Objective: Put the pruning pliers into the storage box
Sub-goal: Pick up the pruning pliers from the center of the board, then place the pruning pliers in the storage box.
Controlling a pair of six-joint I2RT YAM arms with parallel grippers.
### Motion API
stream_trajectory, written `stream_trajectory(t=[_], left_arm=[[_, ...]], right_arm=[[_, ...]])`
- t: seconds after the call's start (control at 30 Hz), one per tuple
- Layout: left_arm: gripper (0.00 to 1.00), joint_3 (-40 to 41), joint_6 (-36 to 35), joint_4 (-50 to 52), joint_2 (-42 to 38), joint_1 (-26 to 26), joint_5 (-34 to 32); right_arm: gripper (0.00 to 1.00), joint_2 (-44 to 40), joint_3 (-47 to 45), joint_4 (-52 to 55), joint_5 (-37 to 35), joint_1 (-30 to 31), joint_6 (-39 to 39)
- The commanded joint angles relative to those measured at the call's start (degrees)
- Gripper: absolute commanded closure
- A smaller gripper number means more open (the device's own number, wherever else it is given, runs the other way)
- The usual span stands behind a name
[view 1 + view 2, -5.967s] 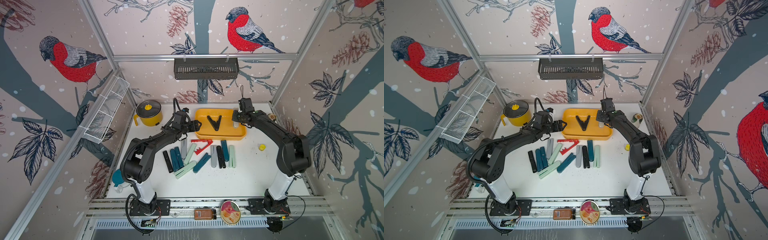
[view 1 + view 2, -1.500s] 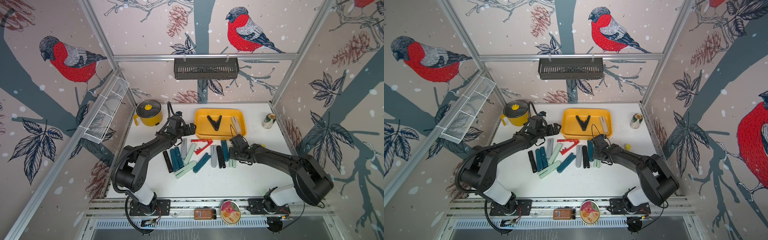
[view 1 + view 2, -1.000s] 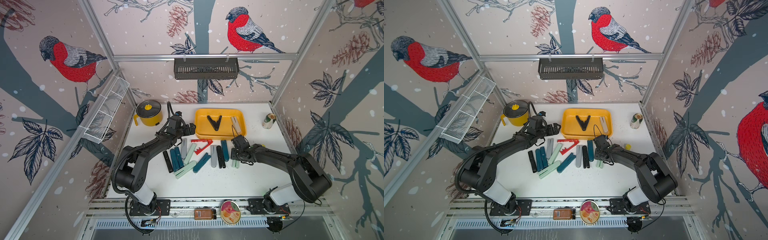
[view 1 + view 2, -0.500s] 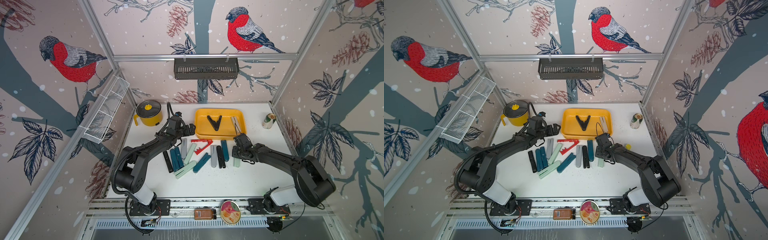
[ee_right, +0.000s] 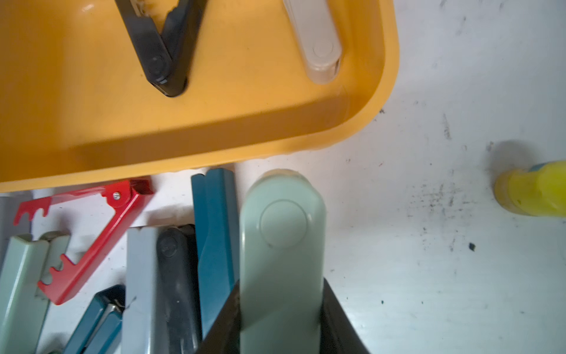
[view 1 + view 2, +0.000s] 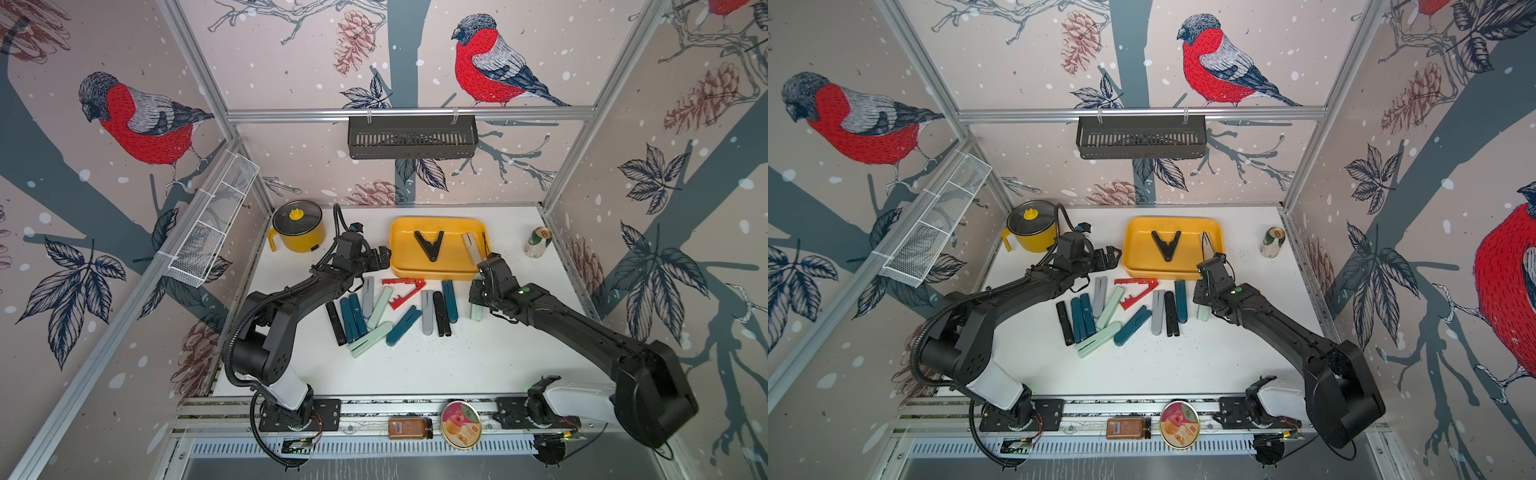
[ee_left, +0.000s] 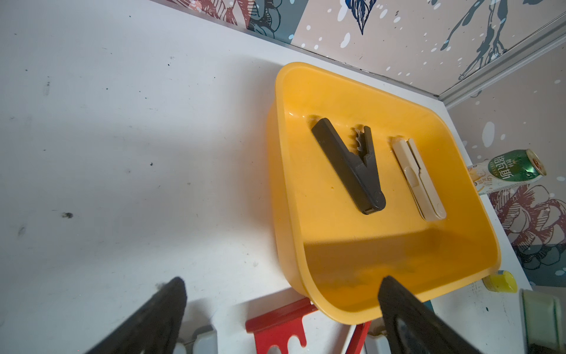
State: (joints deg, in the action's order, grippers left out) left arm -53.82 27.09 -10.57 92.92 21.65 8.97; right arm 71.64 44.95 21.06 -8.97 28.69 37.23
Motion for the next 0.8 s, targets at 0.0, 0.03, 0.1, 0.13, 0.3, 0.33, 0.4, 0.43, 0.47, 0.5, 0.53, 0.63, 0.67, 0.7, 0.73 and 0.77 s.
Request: stream_trajectory(t=[0.0,0.03,0.1,0.13,0.3,0.33,0.4,0.43,0.47,0.5,0.53,0.63,0.67,0.7,0.73,0.77], left_arm=[[0.02,-0.12,0.50,-2.06,-0.02,-0.12,0.15],[0.02,-0.14,0.51,-2.04,0.05,-0.11,0.24],[0.02,-0.23,0.47,-1.98,-0.02,-0.12,0.43],[0.02,-0.22,0.49,-1.96,-0.12,-0.12,0.43],[0.02,-0.13,0.48,-1.93,-0.11,-0.15,0.60],[0.02,-0.18,0.46,-1.85,-0.11,-0.07,0.67],[0.02,-0.23,0.46,-1.98,-0.20,-0.12,0.78],[0.02,-0.22,0.51,-1.98,-0.24,-0.12,0.87],[0.02,-0.23,0.57,-2.09,-0.25,-0.12,1.04],[0.02,-0.31,0.56,-2.10,-0.21,-0.12,1.22],[0.02,-0.49,0.51,-2.01,-0.11,-0.12,1.23],[0.02,-0.49,0.59,-1.91,-0.12,-0.12,1.14],[0.02,-0.49,0.64,-1.87,-0.12,-0.14,1.14],[0.02,-0.57,0.66,-1.76,-0.12,-0.11,1.04],[0.02,-0.58,0.55,-1.69,-0.03,-0.12,1.02],[0.02,-0.66,0.51,-1.57,-0.05,-0.14,1.05]], right_arm=[[0.77,-1.52,2.40,1.07,0.14,-0.04,-1.25],[0.77,-1.66,2.97,1.18,0.17,-0.10,-1.41],[0.77,-1.69,4.55,1.04,0.13,-0.06,-1.97],[0.77,-1.54,5.36,0.81,0.04,-0.11,-2.39],[0.77,2.75,10.15,-3.16,0.52,-1.71,-6.28],[0.77,4.04,11.49,-3.61,1.11,-2.36,-7.05],[0.77,7.68,15.20,-3.79,1.89,-3.58,-9.03],[0.76,9.60,17.02,-3.55,2.20,-4.13,-9.98],[0.77,11.88,19.40,-3.02,2.66,-4.92,-10.75],[0.77,14.29,21.93,-2.30,3.13,-5.49,-11.36],[0.77,16.28,23.87,-1.99,3.58,-5.85,-12.08],[0.77,22.84,29.62,-1.88,5.28,-6.68,-14.69],[0.77,25.04,31.89,-1.39,5.57,-7.02,-15.35],[0.77,27.34,34.04,-0.79,5.49,-7.38,-15.96],[0.77,29.40,35.78,-0.31,5.51,-7.58,-16.45],[0.77,31.30,37.58,0.01,5.60,-7.94,-16.94]])
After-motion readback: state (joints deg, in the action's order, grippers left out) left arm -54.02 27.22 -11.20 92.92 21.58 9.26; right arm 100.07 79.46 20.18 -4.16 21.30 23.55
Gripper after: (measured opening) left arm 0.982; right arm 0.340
